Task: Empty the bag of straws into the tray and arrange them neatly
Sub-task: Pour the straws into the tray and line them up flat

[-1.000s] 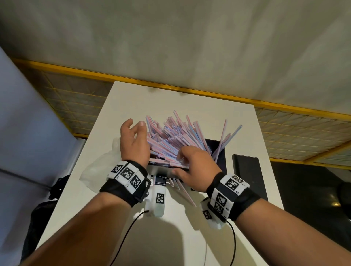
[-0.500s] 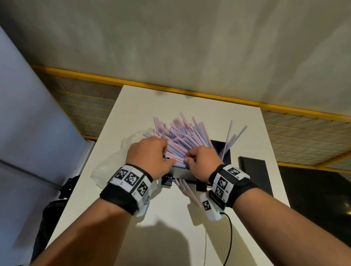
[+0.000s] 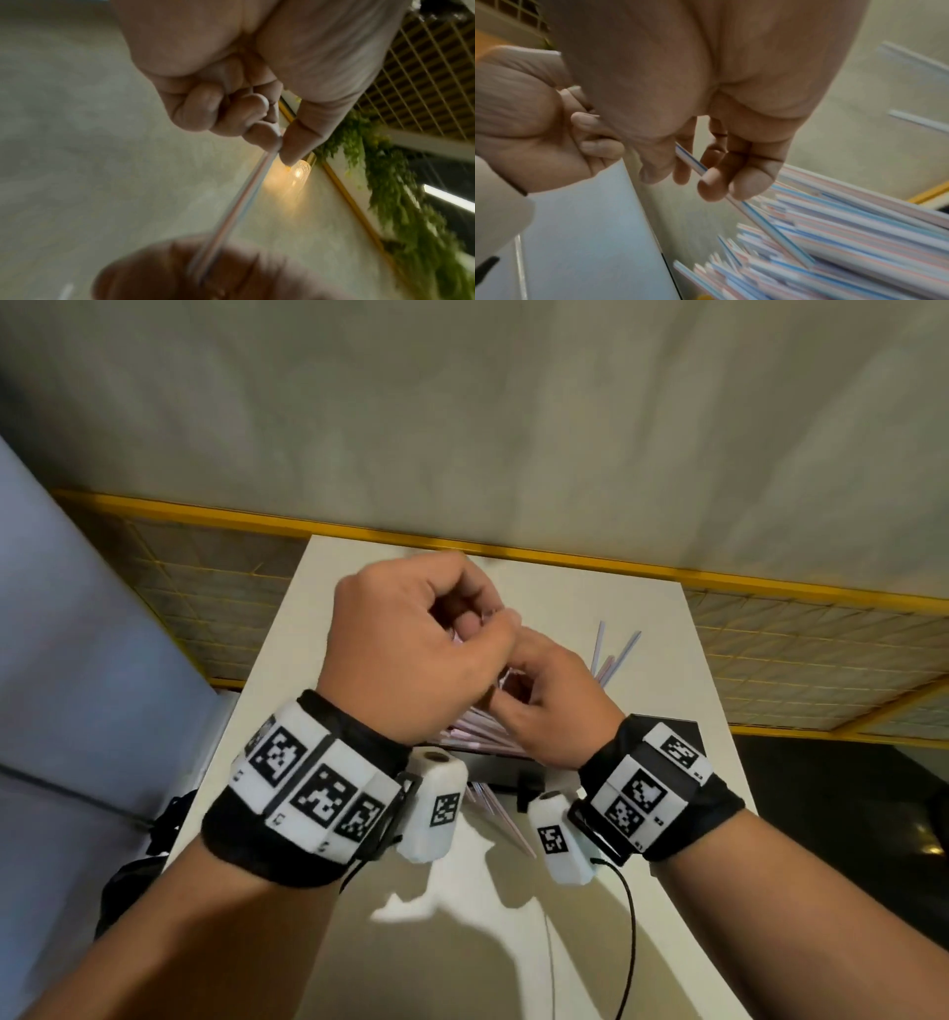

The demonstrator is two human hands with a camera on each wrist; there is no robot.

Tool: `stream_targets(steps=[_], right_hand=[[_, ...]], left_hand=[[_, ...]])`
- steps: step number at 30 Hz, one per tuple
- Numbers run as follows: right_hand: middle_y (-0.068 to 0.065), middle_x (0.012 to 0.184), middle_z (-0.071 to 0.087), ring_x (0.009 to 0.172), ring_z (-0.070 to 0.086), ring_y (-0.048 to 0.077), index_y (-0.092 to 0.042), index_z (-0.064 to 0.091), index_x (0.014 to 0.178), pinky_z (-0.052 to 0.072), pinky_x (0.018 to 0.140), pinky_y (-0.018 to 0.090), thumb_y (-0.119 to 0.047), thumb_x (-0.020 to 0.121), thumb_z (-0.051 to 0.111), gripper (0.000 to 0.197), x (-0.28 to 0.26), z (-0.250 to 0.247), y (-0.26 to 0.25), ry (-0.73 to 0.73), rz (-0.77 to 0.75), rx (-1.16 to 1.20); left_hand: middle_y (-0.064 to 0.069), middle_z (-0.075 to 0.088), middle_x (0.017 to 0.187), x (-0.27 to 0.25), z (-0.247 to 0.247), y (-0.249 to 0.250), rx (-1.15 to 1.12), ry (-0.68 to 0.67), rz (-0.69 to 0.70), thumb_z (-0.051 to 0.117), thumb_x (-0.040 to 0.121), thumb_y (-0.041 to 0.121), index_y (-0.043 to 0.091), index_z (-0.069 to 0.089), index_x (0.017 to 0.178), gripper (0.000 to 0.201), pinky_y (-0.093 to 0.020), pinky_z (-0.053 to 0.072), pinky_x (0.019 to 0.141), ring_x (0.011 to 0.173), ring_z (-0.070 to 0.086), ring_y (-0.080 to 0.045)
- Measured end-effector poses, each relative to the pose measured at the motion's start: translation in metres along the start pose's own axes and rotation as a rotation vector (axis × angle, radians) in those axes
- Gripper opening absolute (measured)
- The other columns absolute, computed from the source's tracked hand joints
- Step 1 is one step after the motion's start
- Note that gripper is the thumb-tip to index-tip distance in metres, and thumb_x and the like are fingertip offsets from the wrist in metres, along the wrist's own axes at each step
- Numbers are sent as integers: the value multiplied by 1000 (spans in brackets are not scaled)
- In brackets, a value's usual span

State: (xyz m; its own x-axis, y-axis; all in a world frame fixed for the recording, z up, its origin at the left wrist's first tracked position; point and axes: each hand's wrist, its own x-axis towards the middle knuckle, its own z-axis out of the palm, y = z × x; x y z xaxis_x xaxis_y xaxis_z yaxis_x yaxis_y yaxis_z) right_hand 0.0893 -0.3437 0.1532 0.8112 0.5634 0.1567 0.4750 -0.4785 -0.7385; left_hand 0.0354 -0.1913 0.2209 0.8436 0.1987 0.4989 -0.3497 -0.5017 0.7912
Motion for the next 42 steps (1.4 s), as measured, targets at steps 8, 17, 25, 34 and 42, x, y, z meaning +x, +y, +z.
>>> stream_targets(steps=[8, 17, 25, 34, 42], right_hand=[[-3, 89, 45, 82, 54, 24, -18, 57, 96, 42, 71, 36, -35, 101, 53, 18, -7, -14, 31, -232, 132, -482], [-5, 77, 58, 72, 55, 15, -17, 61, 83, 44, 66, 30, -41, 89, 69, 26, -37, 15, 62, -206, 273, -413], [6, 96, 70, 91, 64, 29, -16, 67, 104, 53, 76, 33, -27, 92, 58, 19, -19, 37, 60, -456, 335, -505], [10, 81, 68, 76, 64, 29, -12, 70, 92, 52, 62, 32, -34, 83, 60, 26, -7, 46, 53, -592, 423, -598], [7, 71, 64, 66, 61, 24, -12, 64, 78, 52, 57, 31, -40, 82, 64, 29, 3, 48, 55, -605, 445, -603]], left_hand=[[-6, 60, 59, -2, 2, -62, -187, 202, -302, 65, 86, 46, 12, 64, 75, 35, -33, 45, 56, 52, 56, -20], [1, 54, 85, -41, 21, -101, 37, 374, -343, 72, 82, 34, 21, 51, 96, 28, -16, 42, 68, 68, 46, -11], [-7, 56, 96, -52, 49, -148, -424, 406, -982, 71, 68, 74, 5, 50, 103, 80, -29, 45, 80, 82, 56, -23], [0, 57, 95, -65, 64, -144, -264, 125, -965, 61, 80, 74, 12, 46, 117, 74, -31, 43, 73, 87, 55, -22], [-2, 62, 108, -67, 65, -144, -244, 59, -926, 70, 78, 68, 18, 44, 118, 69, -37, 48, 87, 99, 62, -22]])
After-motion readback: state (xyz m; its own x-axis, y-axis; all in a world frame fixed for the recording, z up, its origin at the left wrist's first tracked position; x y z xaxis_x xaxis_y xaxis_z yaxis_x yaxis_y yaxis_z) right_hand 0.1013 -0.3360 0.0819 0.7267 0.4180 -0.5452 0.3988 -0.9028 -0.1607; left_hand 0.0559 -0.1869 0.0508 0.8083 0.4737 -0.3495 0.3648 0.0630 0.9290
